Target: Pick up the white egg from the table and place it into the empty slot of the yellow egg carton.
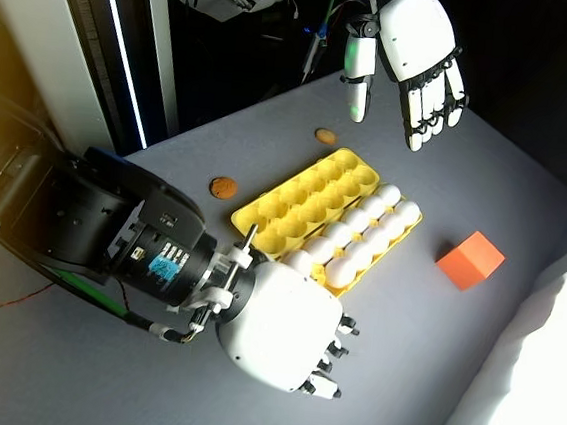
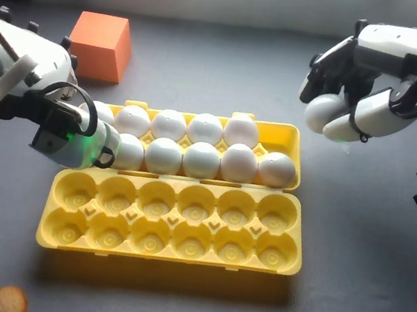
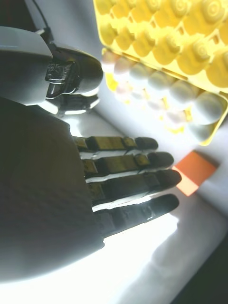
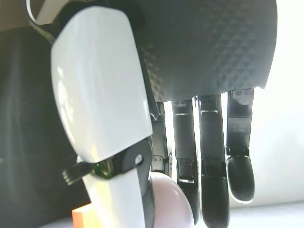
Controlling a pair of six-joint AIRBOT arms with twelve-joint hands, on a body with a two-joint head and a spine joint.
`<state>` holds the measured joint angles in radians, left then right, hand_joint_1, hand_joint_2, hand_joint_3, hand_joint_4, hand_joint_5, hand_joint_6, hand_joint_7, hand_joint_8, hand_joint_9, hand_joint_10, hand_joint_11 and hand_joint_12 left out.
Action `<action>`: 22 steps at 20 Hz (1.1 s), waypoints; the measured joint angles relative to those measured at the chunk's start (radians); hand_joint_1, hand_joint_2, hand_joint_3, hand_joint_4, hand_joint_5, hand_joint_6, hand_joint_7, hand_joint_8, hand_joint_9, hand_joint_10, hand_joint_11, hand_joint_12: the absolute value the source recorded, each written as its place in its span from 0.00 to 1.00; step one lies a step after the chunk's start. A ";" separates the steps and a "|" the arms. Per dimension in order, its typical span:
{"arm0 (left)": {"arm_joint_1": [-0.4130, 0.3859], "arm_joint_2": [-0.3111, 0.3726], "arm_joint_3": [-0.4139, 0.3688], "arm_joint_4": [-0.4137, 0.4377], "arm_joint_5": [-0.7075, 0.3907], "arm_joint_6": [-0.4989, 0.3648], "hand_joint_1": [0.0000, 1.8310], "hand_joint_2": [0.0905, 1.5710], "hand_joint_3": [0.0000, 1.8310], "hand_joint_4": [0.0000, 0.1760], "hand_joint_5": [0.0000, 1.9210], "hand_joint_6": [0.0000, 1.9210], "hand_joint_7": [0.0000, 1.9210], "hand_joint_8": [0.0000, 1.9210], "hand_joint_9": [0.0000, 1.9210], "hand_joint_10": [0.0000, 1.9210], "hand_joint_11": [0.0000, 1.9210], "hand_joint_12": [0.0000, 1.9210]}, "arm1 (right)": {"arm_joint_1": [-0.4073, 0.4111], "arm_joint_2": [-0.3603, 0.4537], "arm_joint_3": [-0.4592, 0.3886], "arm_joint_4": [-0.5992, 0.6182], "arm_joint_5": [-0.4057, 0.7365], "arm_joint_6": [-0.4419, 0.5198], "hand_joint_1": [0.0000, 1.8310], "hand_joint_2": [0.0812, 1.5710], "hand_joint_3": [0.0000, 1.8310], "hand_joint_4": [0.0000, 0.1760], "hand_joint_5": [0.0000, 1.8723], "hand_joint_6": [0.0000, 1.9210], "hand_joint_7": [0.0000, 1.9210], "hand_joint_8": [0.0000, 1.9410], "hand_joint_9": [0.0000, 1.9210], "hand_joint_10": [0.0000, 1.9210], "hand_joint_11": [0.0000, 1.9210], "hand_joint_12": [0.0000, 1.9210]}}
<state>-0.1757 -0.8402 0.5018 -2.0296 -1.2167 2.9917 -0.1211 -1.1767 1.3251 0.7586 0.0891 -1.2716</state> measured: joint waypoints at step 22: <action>0.005 0.000 0.001 0.013 0.000 0.000 0.00 0.82 0.00 0.00 0.18 0.00 0.21 0.00 0.20 0.00 0.00 0.29 | -0.040 -0.075 0.009 -0.007 0.055 0.067 0.60 0.71 0.00 0.00 0.37 0.15 0.41 0.11 0.30 0.33 0.08 0.76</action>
<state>-0.1703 -0.8398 0.5026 -2.0171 -1.2167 2.9917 -0.1612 -1.2514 1.3342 0.7517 0.1444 -1.2045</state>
